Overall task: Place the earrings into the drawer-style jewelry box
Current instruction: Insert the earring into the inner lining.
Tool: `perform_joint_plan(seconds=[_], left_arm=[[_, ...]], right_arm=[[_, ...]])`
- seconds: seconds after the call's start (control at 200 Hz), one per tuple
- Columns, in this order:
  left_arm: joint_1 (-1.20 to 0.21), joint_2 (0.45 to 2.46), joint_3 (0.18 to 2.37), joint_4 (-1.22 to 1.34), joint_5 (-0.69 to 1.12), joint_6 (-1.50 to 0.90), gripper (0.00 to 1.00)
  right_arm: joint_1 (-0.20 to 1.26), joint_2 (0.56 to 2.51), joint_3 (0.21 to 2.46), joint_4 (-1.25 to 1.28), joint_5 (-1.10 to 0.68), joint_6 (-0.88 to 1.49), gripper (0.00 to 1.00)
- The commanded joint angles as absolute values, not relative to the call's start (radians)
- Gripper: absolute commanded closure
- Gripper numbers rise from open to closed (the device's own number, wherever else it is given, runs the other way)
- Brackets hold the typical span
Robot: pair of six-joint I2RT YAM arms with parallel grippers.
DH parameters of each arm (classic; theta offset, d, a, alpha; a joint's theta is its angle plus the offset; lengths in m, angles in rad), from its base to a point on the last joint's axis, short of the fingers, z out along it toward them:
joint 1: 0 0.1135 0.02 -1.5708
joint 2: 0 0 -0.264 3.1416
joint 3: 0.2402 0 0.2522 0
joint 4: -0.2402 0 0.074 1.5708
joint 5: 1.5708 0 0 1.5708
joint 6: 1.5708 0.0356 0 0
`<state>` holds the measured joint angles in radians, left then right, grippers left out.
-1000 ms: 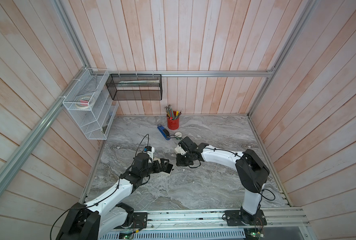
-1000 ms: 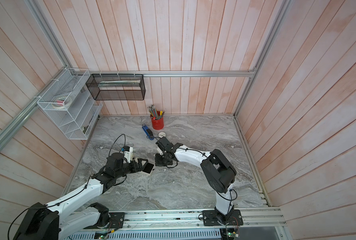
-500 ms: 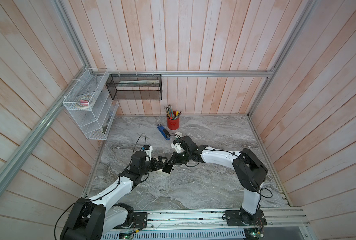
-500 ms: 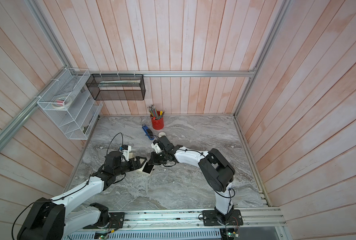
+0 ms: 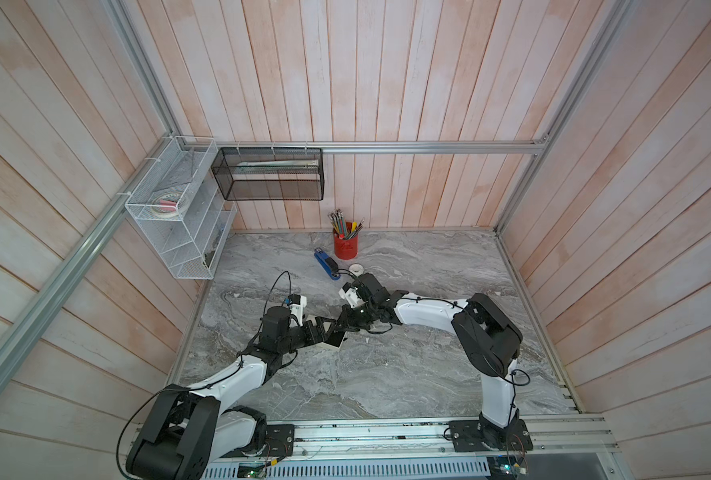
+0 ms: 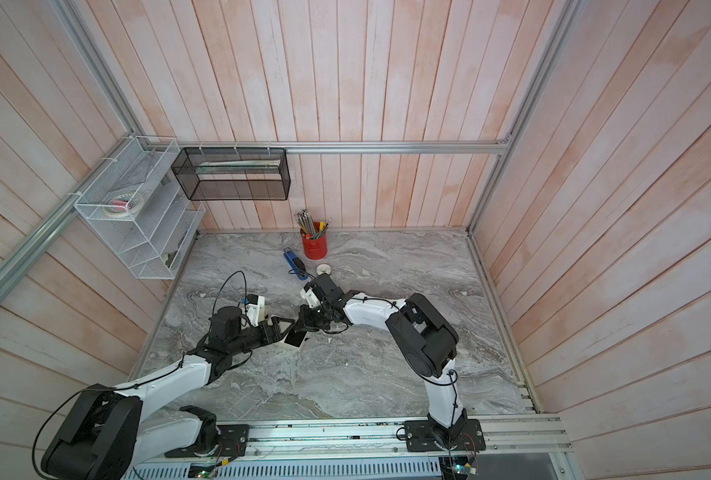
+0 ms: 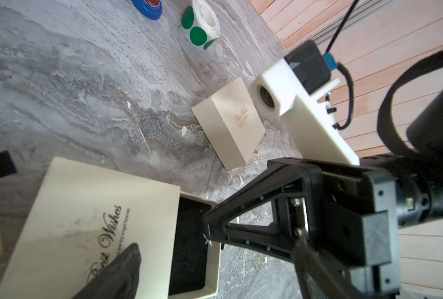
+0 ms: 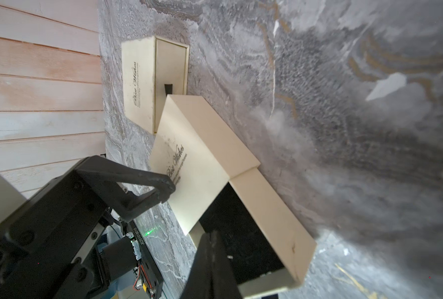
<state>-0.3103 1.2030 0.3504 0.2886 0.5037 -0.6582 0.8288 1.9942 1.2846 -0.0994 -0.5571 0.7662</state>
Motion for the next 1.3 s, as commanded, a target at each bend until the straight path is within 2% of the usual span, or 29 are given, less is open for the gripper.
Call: perform_joint_plan(seconds=[0.0, 0.36, 0.635, 1.005, 1.295], left_arm=[[-0.307, 1.216, 0.341, 0.330, 0.537, -0.652, 0.07], [-0.307, 1.250, 0.345, 0.302, 0.547, -0.636, 0.07], [-0.307, 1.234, 0.350, 0.238, 0.538, -0.610, 0.11], [-0.309, 1.228, 0.363, 0.254, 0.620, -0.591, 0.13], [-0.313, 1.261, 0.372, 0.196, 0.563, -0.569, 0.13]], right_arm=[[0.835, 2.027, 1.316, -0.090, -0.574, 0.779, 1.00], [0.836, 2.060, 1.342, -0.101, -0.580, 0.784, 1.00], [0.837, 2.072, 1.342, -0.097, -0.587, 0.790, 1.00], [0.837, 2.084, 1.346, -0.095, -0.586, 0.799, 1.00], [0.837, 2.086, 1.345, -0.103, -0.569, 0.806, 1.00]])
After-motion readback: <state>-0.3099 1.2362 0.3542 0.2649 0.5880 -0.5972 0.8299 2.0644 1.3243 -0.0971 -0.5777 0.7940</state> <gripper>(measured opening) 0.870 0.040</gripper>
